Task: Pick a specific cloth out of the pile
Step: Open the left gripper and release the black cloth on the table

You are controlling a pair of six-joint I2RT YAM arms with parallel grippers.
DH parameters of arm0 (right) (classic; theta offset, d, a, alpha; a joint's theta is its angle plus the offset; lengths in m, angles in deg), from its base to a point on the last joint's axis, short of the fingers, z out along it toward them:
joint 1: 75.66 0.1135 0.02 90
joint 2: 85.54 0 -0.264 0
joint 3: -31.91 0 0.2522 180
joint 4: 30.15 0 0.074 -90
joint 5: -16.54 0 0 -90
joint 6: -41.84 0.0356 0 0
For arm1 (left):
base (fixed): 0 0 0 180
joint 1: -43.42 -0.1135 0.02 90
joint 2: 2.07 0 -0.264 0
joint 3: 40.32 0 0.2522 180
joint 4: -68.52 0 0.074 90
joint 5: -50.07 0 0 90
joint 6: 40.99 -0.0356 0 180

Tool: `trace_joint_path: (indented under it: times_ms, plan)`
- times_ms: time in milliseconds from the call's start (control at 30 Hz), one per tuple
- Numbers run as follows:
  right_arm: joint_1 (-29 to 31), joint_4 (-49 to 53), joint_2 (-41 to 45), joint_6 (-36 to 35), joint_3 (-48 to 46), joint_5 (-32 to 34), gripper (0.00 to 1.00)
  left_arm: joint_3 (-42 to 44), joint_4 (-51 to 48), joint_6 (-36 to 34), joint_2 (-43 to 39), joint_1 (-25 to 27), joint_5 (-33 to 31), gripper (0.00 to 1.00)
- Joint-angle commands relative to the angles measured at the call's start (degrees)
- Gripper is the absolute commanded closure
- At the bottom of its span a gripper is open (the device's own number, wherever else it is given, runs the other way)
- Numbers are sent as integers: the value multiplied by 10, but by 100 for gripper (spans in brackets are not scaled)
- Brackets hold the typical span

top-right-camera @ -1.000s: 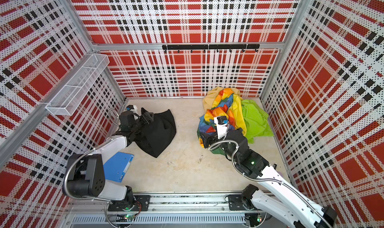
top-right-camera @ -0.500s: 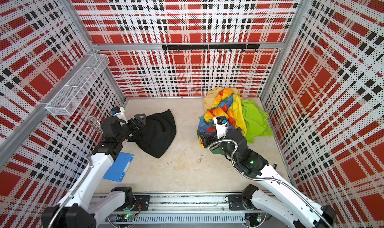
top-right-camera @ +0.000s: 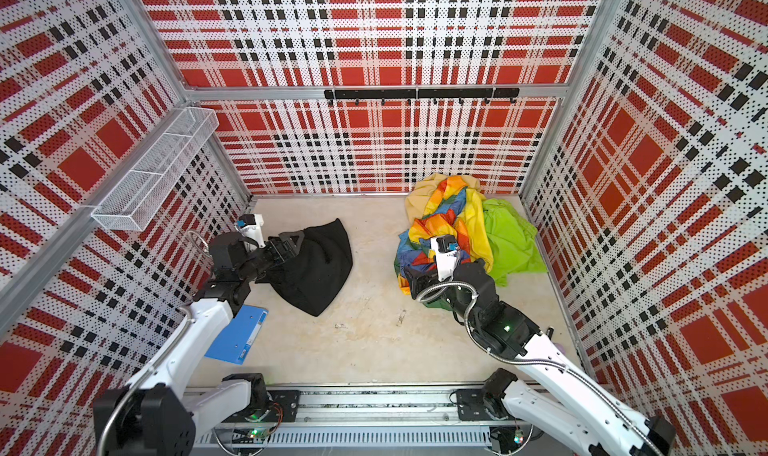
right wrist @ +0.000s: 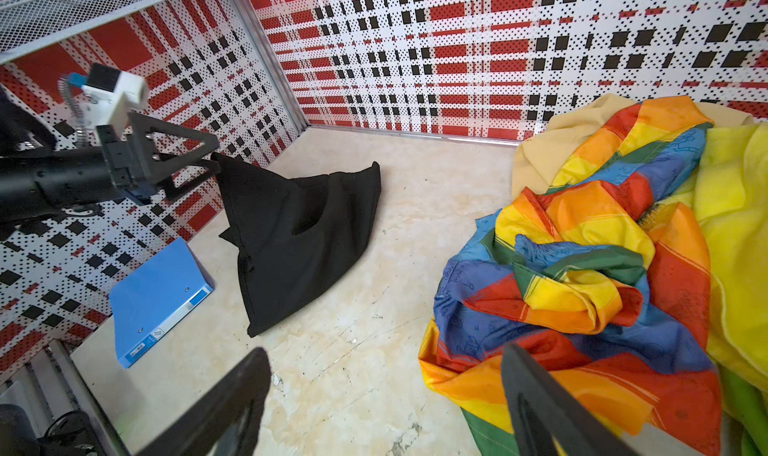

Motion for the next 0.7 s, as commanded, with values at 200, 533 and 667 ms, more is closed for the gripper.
trace_joint_path:
  times_ms: [200, 533, 667]
  plan:
    - [-1, -9, 15, -4, -5, 10, 7, 23, 61, 19, 110, -44, -116, 1]
    - [-1, 0, 16, -8, -4, 20, 7, 28, 103, 44, 222, -67, -72, 1]
    - [-1, 5, 19, -11, -6, 28, 7, 25, 105, 43, 180, -60, -70, 1]
